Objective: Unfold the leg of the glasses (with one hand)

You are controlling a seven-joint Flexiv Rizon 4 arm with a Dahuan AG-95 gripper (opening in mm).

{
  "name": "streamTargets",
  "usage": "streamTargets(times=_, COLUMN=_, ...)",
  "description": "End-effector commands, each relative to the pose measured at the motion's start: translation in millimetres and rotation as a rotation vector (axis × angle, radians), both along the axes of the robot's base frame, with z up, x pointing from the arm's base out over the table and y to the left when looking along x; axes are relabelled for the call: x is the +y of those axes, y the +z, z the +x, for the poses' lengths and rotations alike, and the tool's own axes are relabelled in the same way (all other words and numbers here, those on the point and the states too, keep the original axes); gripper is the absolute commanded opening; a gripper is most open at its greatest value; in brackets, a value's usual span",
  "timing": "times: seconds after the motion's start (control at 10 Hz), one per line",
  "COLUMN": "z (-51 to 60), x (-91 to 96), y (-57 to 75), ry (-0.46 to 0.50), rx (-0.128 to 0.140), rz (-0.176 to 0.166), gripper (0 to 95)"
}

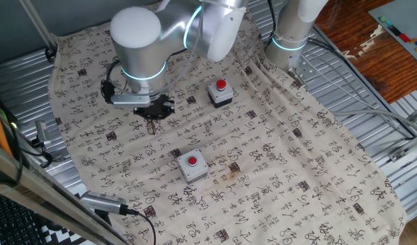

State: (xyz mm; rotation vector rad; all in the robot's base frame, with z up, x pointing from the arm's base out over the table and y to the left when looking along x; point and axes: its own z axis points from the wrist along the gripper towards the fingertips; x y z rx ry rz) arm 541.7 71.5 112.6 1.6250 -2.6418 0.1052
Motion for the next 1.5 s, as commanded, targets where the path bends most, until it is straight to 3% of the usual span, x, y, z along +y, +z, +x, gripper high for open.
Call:
streamTargets(times=0.1, z=0.9, x=-5.0, y=-4.2, ry=0.012, rx=-0.005, rz=-0.023, gripper=0.0)
streamTargets(times=0.4, z=6.3, x=-16.8, y=-14.4, ry=0.023, rx=-0.006, rz=-0.034, gripper=0.0)
streamTargets(times=0.6, z=14.1, x=-31.6, y=-18.4, ry=0.051, rx=-0.006, rz=-0.023, gripper=0.0)
streamTargets(times=0.8, z=14.8, x=-38.6, y=-18.8, ry=0.05, rx=-0.004, rz=-0.016, gripper=0.0)
streamTargets(times=1.3, z=13.8, x=-38.1, y=-19.1, ry=-0.028, rx=-0.005, rz=-0.008, gripper=0.0)
streamTargets(times=1.5, z=18.6, x=-40.0, y=-19.4, ry=-0.002, rx=-0.003, rz=-0.006, gripper=0.0)
